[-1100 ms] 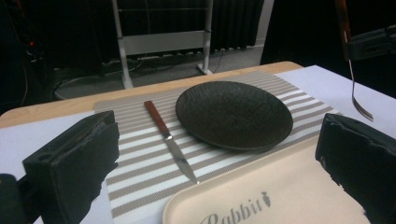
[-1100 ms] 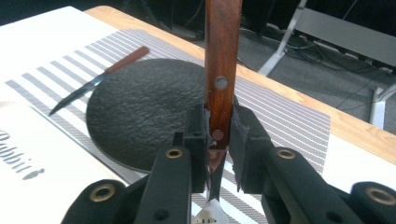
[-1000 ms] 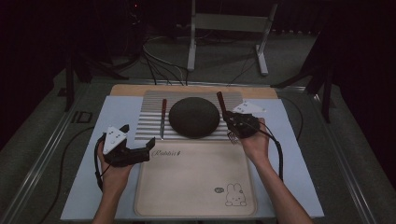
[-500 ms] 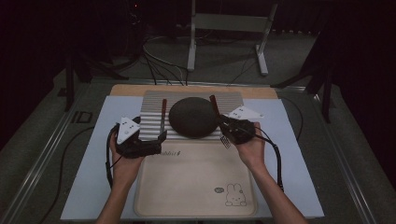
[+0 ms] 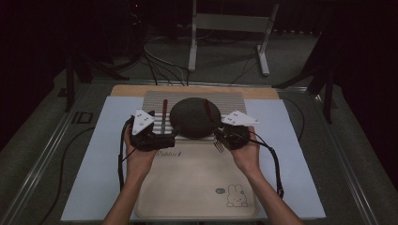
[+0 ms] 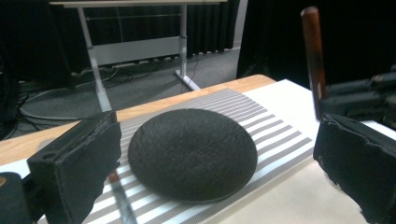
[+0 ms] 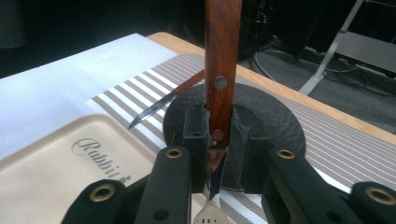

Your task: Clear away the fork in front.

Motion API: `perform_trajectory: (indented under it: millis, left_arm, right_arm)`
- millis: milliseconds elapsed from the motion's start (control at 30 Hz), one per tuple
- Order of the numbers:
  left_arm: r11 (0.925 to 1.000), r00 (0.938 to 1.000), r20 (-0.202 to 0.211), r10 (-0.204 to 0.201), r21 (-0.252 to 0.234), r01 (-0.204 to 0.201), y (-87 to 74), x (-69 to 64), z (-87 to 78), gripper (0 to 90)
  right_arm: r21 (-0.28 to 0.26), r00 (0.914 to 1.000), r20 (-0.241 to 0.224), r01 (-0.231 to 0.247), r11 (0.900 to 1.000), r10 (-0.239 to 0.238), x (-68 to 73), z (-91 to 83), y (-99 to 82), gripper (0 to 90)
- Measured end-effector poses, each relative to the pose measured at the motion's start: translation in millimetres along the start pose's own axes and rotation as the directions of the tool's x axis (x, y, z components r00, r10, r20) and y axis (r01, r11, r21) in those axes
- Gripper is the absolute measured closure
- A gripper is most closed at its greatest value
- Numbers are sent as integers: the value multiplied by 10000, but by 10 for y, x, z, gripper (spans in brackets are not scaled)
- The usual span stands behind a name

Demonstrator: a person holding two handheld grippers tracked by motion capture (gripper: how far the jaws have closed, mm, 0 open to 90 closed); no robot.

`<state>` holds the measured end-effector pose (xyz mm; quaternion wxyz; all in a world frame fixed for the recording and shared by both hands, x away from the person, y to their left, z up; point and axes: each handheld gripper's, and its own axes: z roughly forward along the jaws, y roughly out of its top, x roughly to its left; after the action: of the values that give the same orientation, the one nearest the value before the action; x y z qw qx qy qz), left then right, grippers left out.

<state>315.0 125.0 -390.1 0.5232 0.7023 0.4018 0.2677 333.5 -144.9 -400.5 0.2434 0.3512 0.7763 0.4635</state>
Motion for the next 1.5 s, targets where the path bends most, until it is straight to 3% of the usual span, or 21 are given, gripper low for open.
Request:
perform_trajectory:
  millis: [433, 633, 767, 900, 1067, 1133, 1233, 1267, 1333, 1500]
  left_arm:
    - [9999, 9985, 538, -130, -105, 135, 125, -185, 171, 47]
    - [9990, 9962, 775, -385, -185, 401, 142, -251, 214, 96]
    - [9985, 9951, 844, -510, -145, 524, 143, -284, 240, 212]
    - [9984, 9889, 1387, -530, -99, 549, 133, -293, 254, 477]
    - [9990, 9868, 1557, -434, -4, 440, 121, -321, 267, 734]
    - [9983, 9824, 1783, -562, -63, 583, 120, -318, 261, 781]
    - [9990, 9829, 1793, -427, -52, 444, 121, -343, 255, 804]
    - [9989, 9827, 1795, -456, -3, 464, 119, -337, 257, 805]
    - [9985, 9828, 1765, -540, 58, 538, 117, -315, 259, 805]
    - [9979, 9840, 1665, -642, 59, 641, 112, -268, 236, 805]
  right_arm:
    - [-445, 9989, -466, -40, 9990, 19, 237, 44, -16, 779]
    - [-606, 9980, -629, 6, 9982, -44, 328, 62, -6, 779]
    - [-764, 9971, -762, 0, 9971, -58, 387, 67, 9, 779]
    - [-828, 9958, -913, -36, 9966, -40, 450, 82, 22, 779]
    - [-876, 9945, -1046, -96, 9961, 4, 507, 102, 28, 779]
    - [-876, 9942, -1080, -113, 9961, 18, 517, 103, 31, 778]
    - [-807, 9904, -1369, -298, 9963, 186, 493, 112, 40, 768]
    - [-794, 9900, -1403, -281, 9964, 168, 486, 115, 40, 741]
    - [-681, 9888, -1489, -187, 9975, 84, 474, 120, 31, 589]
    - [-555, 9951, -990, -19, 9985, -36, 427, 101, -16, 294]
